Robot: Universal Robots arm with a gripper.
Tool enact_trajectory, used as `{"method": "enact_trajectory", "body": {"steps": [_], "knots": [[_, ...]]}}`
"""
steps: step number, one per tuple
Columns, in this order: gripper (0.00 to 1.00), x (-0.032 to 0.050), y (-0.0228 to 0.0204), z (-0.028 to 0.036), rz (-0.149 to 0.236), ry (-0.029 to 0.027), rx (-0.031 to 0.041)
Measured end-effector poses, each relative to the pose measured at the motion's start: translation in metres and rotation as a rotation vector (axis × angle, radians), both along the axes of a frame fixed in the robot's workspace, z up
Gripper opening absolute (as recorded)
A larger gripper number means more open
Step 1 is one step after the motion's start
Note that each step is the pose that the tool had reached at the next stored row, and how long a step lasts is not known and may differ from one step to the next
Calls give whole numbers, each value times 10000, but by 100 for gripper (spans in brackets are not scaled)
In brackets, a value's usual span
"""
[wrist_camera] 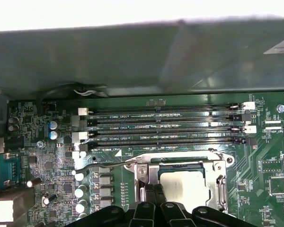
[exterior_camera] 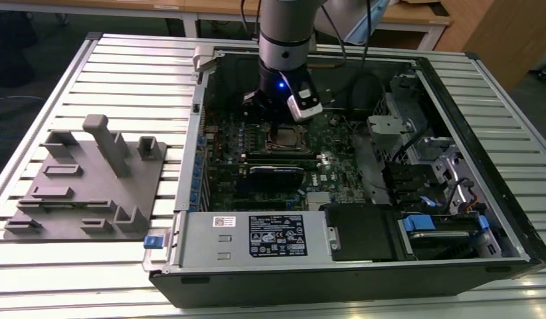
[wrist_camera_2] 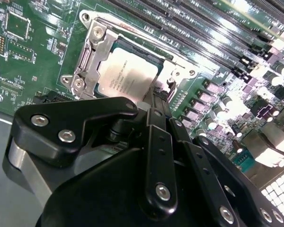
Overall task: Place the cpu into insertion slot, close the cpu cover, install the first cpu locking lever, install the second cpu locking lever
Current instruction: 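Close the cpu cover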
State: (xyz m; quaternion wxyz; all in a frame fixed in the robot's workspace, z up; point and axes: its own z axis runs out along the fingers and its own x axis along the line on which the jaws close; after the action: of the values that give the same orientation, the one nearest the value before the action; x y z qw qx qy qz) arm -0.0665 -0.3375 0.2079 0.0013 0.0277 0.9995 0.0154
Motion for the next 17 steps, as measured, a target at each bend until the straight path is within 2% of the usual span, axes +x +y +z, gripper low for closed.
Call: {"method": "enact_trajectory", "body": {"steps": [2,17], "knots": [[11,0,-13,0,-1,-1,0],[11,-19,-14,-36,-1,1,-3]]}}
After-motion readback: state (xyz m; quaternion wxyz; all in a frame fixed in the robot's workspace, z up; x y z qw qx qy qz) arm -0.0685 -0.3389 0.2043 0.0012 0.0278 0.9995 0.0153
